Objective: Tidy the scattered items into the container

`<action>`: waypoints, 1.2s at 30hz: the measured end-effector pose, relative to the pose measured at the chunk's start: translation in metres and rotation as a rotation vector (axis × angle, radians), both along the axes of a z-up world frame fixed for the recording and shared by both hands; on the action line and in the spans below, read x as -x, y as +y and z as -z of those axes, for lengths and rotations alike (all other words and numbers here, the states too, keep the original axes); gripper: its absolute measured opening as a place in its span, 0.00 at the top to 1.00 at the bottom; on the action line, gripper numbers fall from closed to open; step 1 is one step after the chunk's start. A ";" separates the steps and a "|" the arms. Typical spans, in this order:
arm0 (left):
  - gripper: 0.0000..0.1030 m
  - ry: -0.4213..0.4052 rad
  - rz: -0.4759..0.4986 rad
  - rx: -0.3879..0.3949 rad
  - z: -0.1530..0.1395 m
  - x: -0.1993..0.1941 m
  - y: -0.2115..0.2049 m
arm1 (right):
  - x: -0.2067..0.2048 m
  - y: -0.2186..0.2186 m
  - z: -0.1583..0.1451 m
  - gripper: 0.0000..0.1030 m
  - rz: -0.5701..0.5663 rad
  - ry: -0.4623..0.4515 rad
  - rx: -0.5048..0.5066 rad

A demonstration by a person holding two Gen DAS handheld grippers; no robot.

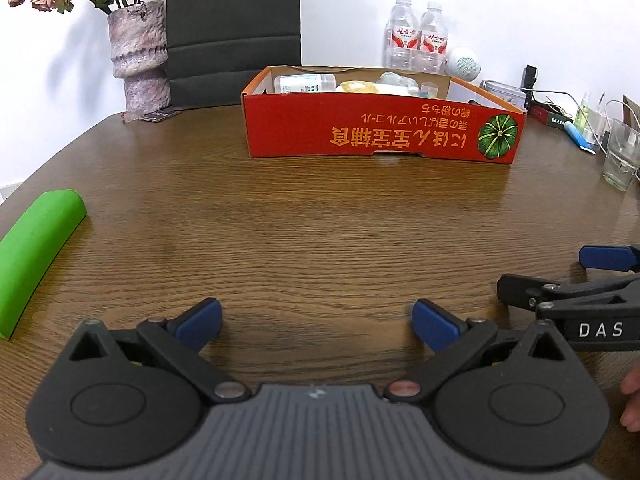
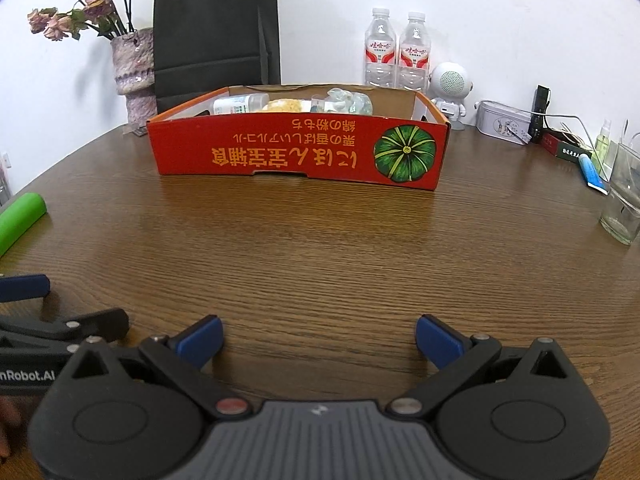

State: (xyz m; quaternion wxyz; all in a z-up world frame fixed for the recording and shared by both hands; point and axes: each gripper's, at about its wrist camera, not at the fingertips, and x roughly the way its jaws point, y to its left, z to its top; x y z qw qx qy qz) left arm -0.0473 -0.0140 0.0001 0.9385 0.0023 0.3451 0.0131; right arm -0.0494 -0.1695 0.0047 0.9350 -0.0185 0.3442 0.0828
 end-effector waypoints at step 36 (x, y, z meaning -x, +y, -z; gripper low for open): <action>0.00 -0.001 -0.002 -0.001 0.000 -0.001 0.000 | 0.010 -0.003 -0.001 0.00 -0.016 0.000 0.003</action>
